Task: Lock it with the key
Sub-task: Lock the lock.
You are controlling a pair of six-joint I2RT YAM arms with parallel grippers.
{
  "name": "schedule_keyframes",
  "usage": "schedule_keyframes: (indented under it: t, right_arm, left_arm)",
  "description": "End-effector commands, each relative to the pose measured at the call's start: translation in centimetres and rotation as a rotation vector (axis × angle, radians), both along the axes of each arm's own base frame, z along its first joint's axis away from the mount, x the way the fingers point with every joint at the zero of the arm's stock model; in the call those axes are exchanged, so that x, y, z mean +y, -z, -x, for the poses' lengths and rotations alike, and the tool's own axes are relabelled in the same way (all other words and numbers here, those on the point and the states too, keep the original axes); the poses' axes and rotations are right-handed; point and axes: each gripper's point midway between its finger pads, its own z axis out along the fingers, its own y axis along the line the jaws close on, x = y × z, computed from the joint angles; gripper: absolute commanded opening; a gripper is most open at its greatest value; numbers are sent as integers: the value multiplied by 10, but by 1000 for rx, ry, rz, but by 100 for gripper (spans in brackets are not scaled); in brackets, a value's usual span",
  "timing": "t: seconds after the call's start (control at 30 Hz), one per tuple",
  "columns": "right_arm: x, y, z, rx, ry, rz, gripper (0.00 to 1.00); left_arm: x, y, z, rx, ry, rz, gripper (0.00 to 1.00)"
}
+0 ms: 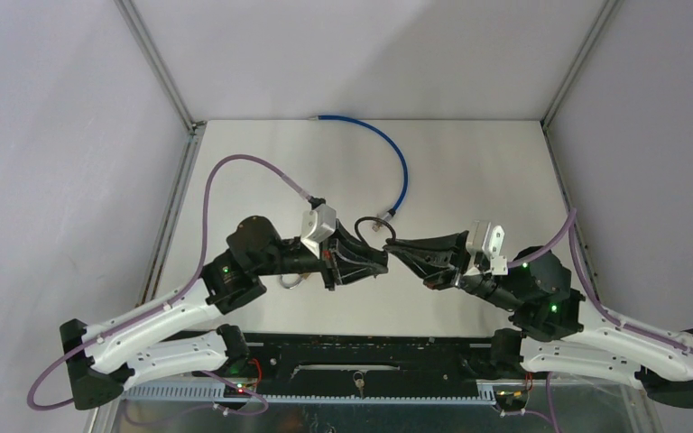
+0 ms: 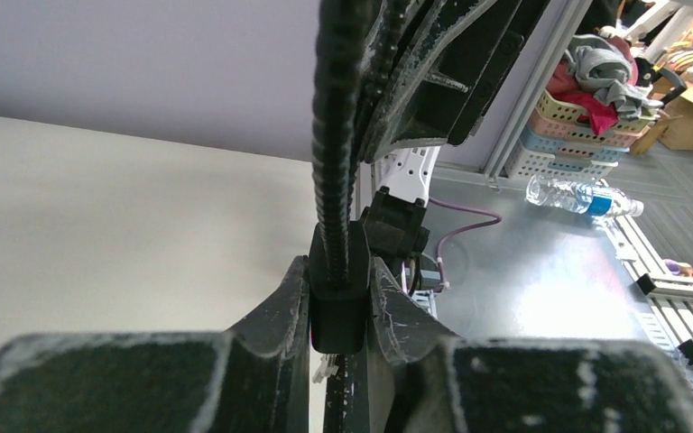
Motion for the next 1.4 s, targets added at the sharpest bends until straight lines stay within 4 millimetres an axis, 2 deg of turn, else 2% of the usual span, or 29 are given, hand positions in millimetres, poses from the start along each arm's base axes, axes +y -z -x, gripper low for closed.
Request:
schedule_keyframes:
  t: [0.0,0.1,0.23,0.33,0.47,0.57,0.77,0.83,0.97,1.17,1.37]
  right_arm:
    - [-34,-62,-3,-94,78,-259,0]
    - [-38,-65,-2,-101,79,-287,0]
    - [-31,-52,-5,-73,83,-239,1]
    - [-26,-40,-6,-41,76,-195,10]
    - [-25,-25,-5,-15,61,-157,29]
    - [-30,-23,-6,0,72,-171,35]
    - [-36,-25,-5,9,76,-199,36]
    - [-32,-22,-5,14,68,-189,36]
    - [-19,-16,2,15,8,-166,36]
    - [1,-15,22,0,-132,-157,37]
    - [17,-9,36,4,-237,-134,37]
  left_arm:
    - [-3,31,7,23,45,-97,0]
    - [-4,38,7,34,44,-112,0]
    - [-3,35,3,38,20,-101,0]
    - [-2,25,0,35,-3,-76,0]
    - [1,3,-3,37,-35,-5,0]
    - [5,-17,-4,61,-58,88,0]
    - [21,-55,-5,87,-102,291,0]
    - [30,-72,-3,80,-110,378,0]
    - [42,-92,3,59,-101,462,0]
    - [50,-108,19,43,-27,527,0]
    - [48,-110,23,41,9,531,0]
